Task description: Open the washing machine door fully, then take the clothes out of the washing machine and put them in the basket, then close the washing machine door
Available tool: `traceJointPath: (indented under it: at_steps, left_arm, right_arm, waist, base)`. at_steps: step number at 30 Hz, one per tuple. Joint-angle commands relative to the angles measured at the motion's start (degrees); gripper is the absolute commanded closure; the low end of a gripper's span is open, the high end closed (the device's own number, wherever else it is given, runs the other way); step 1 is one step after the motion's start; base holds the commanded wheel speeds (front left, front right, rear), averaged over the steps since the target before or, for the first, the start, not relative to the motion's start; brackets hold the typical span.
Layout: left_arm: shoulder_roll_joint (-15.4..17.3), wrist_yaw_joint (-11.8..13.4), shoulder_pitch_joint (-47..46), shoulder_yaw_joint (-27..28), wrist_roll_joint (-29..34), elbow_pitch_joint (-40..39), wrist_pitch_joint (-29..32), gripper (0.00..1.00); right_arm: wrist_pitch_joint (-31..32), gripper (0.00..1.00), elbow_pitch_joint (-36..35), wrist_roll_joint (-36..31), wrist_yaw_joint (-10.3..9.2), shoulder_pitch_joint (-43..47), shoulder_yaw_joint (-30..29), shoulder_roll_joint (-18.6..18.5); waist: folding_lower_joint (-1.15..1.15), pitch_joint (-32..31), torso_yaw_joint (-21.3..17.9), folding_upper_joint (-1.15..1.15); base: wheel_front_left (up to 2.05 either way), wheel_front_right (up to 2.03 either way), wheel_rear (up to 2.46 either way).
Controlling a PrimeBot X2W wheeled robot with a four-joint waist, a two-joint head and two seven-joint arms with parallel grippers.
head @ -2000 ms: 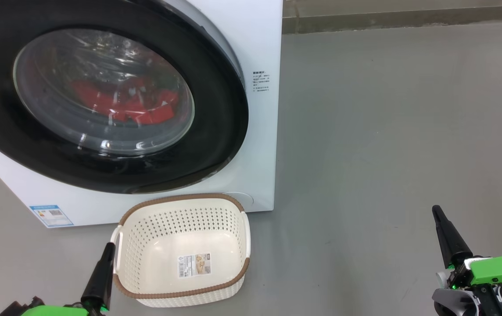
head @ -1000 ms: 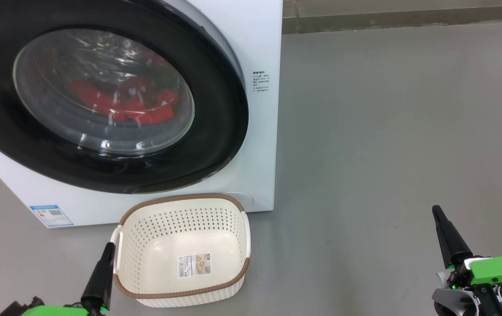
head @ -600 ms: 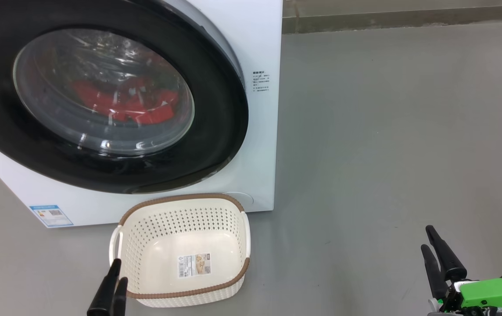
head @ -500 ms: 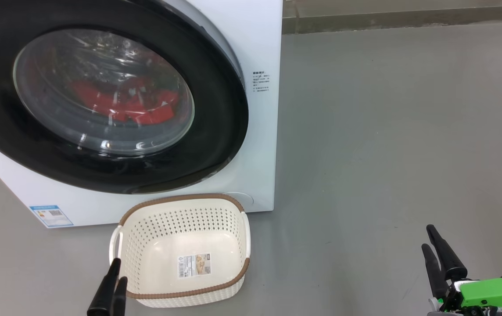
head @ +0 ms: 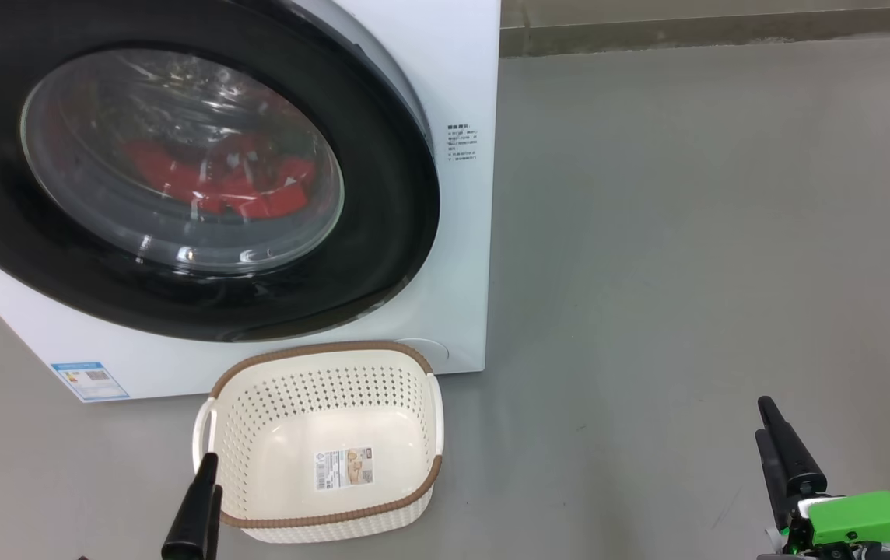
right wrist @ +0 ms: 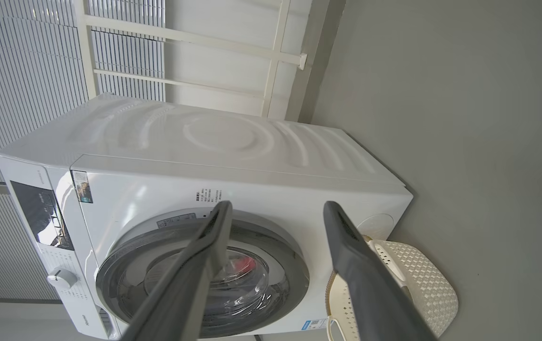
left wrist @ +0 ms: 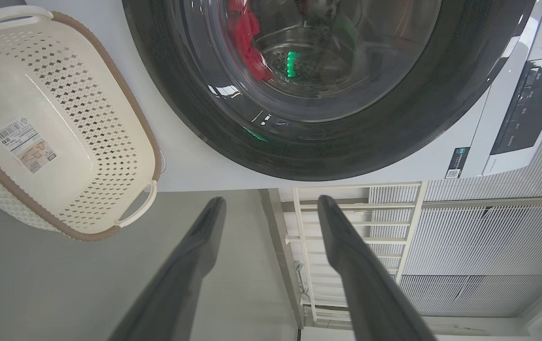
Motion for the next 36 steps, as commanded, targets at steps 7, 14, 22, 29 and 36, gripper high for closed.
traceJointPath:
  at_steps: [7, 14, 22, 29, 36]
  left_arm:
    - [0.85, -0.13, -0.72, 0.2, 6.29, -2.48, -1.65, 0.0]
    - [0.91, -0.16, -0.35, -0.1, 12.84, -3.11, -2.84, 0.0]
    - [1.0, 0.41, -0.2, -0.86, 20.9, -4.07, -4.37, 0.0]
    - [1.07, 0.94, -0.02, -1.61, 26.64, -4.83, -5.56, 0.0]
    - [1.13, 1.44, 0.12, -2.23, 31.44, -5.46, -6.58, 0.0]
  right_arm:
    - [-1.76, 0.0, -2.28, -5.36, 0.18, -0.24, 0.62, -0.91]
    - [-2.94, 0.0, -2.79, -9.97, 0.22, 0.25, 1.32, -1.15]
    - [-4.45, 0.0, -3.39, -16.73, 0.28, 0.83, 2.33, -2.11]
    - [-5.63, 0.0, -3.93, -22.87, 0.32, 1.35, 3.19, -2.78]
    - [-6.64, 0.0, -4.37, -28.24, 0.36, 1.76, 3.89, -3.32]
  waist:
    - [-0.01, 0.11, 0.0, 0.0]
    - [-0.01, 0.26, 0.03, 0.0]
    - [-0.01, 0.61, 0.05, 0.0]
    - [-0.01, 0.77, 0.03, 0.0]
    - [-0.01, 0.84, 0.05, 0.0]
  base:
    - [0.0, 0.0, 0.0]
    - [0.0, 0.0, 0.0]
    - [0.0, 0.0, 0.0]
    - [0.0, 0.0, 0.0]
    - [0.0, 0.0, 0.0]
